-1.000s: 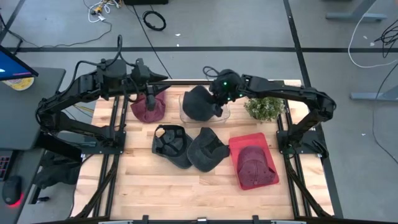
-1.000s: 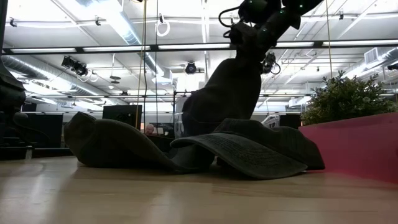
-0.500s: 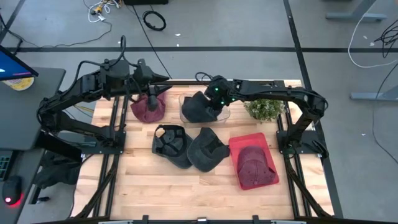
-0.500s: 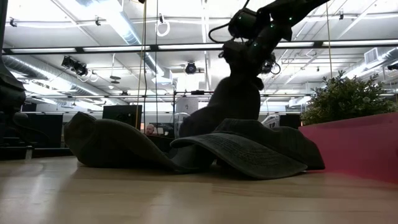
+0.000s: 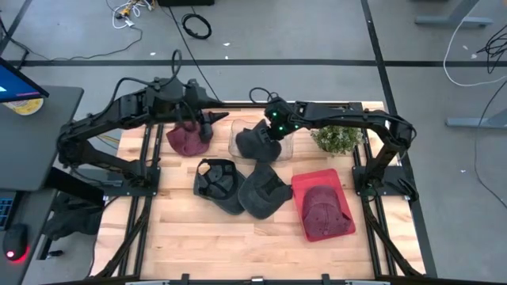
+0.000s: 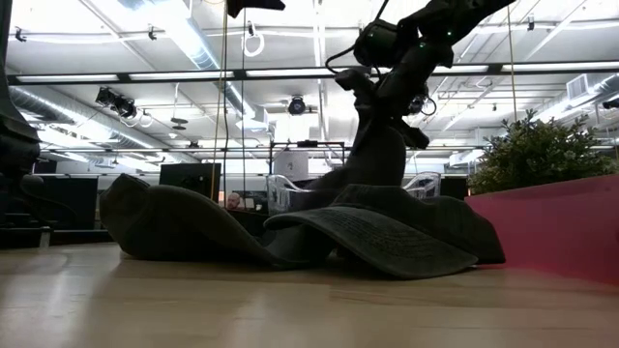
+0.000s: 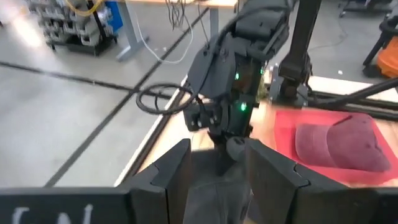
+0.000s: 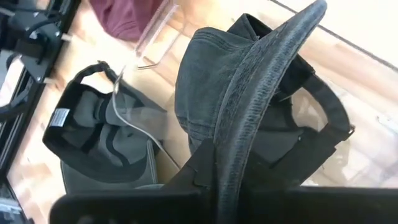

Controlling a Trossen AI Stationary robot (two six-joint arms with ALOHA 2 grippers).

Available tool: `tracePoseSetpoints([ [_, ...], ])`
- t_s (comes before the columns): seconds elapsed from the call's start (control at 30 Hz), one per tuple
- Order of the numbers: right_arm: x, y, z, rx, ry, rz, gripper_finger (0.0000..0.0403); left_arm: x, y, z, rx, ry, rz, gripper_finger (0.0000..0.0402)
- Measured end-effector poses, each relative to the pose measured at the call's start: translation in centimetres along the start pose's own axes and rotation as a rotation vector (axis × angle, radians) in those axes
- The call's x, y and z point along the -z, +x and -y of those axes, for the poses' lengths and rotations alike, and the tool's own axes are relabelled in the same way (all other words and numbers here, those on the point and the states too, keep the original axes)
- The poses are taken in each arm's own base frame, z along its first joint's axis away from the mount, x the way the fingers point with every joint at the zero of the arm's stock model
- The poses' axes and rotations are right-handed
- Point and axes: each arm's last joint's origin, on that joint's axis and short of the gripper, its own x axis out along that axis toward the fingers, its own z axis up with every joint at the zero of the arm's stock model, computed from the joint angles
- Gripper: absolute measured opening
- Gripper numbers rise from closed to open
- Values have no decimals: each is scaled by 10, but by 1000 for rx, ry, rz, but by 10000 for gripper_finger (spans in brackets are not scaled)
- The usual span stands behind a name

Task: Pick & Place hat
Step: Put the top black cap into the transparent bin

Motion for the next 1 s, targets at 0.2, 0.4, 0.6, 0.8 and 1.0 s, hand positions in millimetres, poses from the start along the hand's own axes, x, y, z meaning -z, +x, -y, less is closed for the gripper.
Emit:
tracePoseSetpoints([
  [0.2, -4, -1, 4, 7, 16, 7, 24, 0, 3, 1, 0, -12, -5, 156],
  [0.4, -6, 4, 17, 70, -17, -30, 28, 0, 3, 0, 0, -12, -4, 156],
  [0.6, -3, -6, 25, 140, -93, -71, 9, 1, 3, 0, 0, -11, -10, 156],
  [0.8, 2, -9, 33, 243, -142, -117, 14, 1, 3, 0, 0, -10, -10, 156],
  [1.0, 1, -9, 36, 253, -141, -113, 38, 1, 3, 0, -2, 11, -10, 156],
])
